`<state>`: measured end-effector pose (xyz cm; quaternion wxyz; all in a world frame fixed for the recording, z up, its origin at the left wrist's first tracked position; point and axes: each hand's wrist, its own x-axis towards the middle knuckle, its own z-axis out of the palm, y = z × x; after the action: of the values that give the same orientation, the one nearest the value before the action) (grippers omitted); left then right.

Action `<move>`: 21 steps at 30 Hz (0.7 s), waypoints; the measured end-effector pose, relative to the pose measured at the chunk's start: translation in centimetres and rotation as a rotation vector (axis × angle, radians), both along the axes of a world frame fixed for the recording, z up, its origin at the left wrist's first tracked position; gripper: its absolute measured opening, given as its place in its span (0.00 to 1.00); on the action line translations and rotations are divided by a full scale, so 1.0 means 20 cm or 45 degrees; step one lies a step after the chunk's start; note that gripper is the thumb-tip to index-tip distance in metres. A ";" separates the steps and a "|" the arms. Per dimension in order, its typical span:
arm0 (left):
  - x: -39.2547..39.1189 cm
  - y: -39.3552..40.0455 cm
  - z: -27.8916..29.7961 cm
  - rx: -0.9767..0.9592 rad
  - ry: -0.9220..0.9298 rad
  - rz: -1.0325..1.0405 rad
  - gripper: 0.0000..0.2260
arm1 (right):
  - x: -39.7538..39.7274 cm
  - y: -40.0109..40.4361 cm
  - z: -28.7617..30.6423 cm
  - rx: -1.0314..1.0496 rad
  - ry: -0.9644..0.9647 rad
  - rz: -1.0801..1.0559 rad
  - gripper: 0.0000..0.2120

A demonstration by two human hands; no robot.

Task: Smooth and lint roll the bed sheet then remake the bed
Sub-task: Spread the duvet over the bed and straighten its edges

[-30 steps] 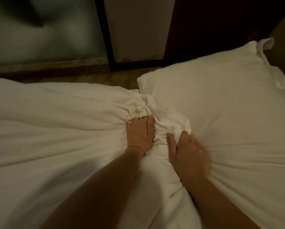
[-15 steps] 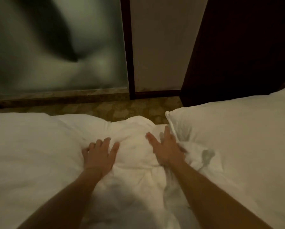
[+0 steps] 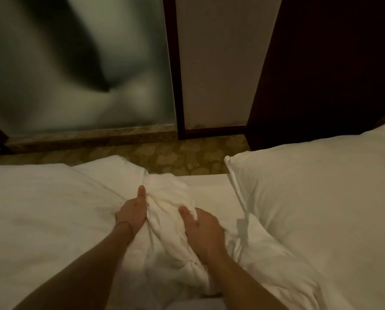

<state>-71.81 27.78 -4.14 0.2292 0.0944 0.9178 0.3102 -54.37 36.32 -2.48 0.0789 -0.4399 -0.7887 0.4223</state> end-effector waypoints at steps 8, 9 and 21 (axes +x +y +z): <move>0.08 0.65 1.38 0.807 0.259 0.461 0.31 | 0.10 0.41 1.20 0.778 0.529 -0.176 0.23; 0.09 0.73 1.54 0.935 0.270 0.489 0.30 | 0.13 0.47 1.38 0.897 0.599 -0.249 0.21; 1.02 1.63 1.23 0.254 0.170 -0.807 0.26 | 1.04 1.04 1.32 0.496 -0.140 -0.612 0.40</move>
<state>-51.44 60.47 20.52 0.2433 0.4171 0.8209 0.3050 -33.52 57.16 23.86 0.2164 -0.6126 -0.7312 0.2080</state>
